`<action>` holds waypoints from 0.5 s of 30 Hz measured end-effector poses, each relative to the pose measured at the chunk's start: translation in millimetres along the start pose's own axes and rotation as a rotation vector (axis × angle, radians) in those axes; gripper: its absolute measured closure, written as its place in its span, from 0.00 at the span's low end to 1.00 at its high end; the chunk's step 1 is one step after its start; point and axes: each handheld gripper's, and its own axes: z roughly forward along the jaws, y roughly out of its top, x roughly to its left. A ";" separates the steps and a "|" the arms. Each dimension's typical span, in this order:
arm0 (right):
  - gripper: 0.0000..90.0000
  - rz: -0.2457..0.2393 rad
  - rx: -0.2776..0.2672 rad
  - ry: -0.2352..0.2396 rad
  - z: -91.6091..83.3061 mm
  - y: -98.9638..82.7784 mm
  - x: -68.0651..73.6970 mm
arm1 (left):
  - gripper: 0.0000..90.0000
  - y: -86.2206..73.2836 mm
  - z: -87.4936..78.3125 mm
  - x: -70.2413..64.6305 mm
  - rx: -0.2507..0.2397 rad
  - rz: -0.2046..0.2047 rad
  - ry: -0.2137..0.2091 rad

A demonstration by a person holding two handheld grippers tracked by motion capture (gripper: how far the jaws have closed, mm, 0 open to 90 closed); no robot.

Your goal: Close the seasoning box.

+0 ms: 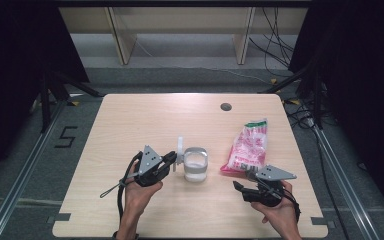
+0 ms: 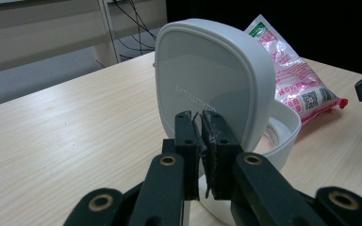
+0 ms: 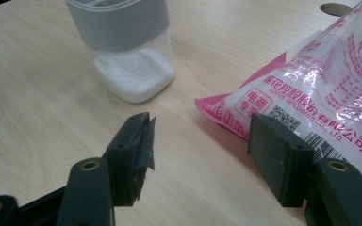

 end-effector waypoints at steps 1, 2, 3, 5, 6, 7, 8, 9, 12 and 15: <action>0.45 0.008 0.001 -0.013 -1.2 -0.2 0.5 | 0.94 0.2 -0.1 0.0 -0.001 0.001 0.000; 0.45 0.009 0.000 -0.004 -1.1 -0.4 0.1 | 0.94 0.5 -0.2 0.0 -0.001 0.001 0.000; 0.45 0.018 0.001 -0.008 -1.3 -0.6 1.3 | 0.94 0.8 -0.3 -0.2 -0.003 0.001 0.001; 0.45 0.008 0.004 -0.017 -2.2 -0.8 0.2 | 0.94 1.2 0.1 -0.3 -0.009 0.001 -0.003; 0.45 0.016 0.005 -0.016 -2.4 -1.0 0.9 | 0.94 1.6 0.0 -0.4 -0.008 0.003 -0.003; 0.45 0.005 0.004 -0.017 -2.5 -1.0 -0.1 | 0.93 2.1 -0.4 -0.7 -0.005 0.003 0.001; 0.45 0.008 0.003 -0.016 -2.7 -1.0 0.0 | 0.93 2.4 -0.4 -0.8 -0.006 0.002 0.001; 0.45 0.009 0.002 -0.014 -2.8 -1.1 0.0 | 0.93 2.7 -0.4 -0.9 -0.007 0.002 0.001; 0.45 0.011 0.000 -0.013 -3.3 -1.4 -0.2 | 0.93 3.4 -0.6 -0.8 -0.007 0.005 0.002; 0.45 0.017 0.000 -0.016 -3.9 -1.9 0.1 | 0.93 3.5 -0.6 -1.5 -0.006 -0.002 0.003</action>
